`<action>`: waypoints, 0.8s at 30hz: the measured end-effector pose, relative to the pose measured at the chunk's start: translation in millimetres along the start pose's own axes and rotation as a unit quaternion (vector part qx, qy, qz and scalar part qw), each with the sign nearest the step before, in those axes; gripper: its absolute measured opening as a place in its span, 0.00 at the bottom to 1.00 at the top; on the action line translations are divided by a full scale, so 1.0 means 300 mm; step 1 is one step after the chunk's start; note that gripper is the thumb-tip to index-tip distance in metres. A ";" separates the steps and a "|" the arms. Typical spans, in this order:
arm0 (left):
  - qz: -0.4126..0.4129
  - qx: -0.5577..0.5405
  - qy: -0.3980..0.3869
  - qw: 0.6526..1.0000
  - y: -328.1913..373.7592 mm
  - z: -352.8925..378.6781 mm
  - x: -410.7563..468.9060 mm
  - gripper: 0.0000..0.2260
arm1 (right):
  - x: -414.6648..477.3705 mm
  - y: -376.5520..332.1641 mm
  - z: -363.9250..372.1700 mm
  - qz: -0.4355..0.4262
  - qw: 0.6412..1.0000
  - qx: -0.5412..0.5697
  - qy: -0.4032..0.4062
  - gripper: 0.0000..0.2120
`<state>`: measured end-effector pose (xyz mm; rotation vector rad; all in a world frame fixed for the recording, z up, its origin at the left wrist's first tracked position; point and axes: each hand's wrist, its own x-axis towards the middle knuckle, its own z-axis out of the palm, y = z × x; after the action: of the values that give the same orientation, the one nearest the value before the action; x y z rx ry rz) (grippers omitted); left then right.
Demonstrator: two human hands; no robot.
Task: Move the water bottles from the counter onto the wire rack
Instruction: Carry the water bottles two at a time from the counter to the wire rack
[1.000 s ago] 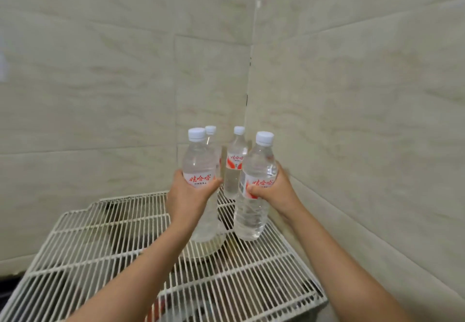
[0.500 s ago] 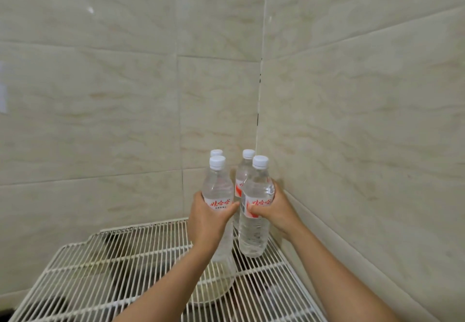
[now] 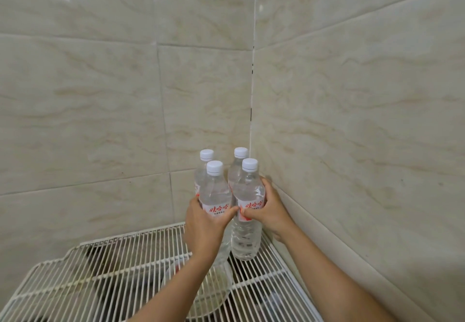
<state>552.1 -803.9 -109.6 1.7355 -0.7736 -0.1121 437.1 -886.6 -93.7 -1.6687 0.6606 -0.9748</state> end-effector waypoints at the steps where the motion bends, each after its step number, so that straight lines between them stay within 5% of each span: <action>1: 0.003 0.001 -0.001 1.000 -0.002 -0.002 -0.001 0.40 | -0.002 0.005 0.007 0.004 1.000 0.007 0.000 0.43; 6: 0.019 0.005 -0.028 0.999 -0.022 -0.021 -0.005 0.41 | -0.019 0.009 0.020 0.020 1.000 0.009 0.001 0.47; 14: 0.006 -0.094 -0.189 0.977 -0.105 -0.078 -0.027 0.38 | -0.053 0.014 0.022 0.042 0.997 -0.070 -0.004 0.46; 24: 0.005 -0.097 -0.181 0.979 -0.122 -0.094 -0.039 0.31 | -0.118 0.038 0.093 0.082 0.986 -0.118 0.085 0.36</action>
<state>571.7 -770.2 -137.1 1.5437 -0.9995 -0.4921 443.1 -847.4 -117.8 -1.7146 1.0447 -0.9550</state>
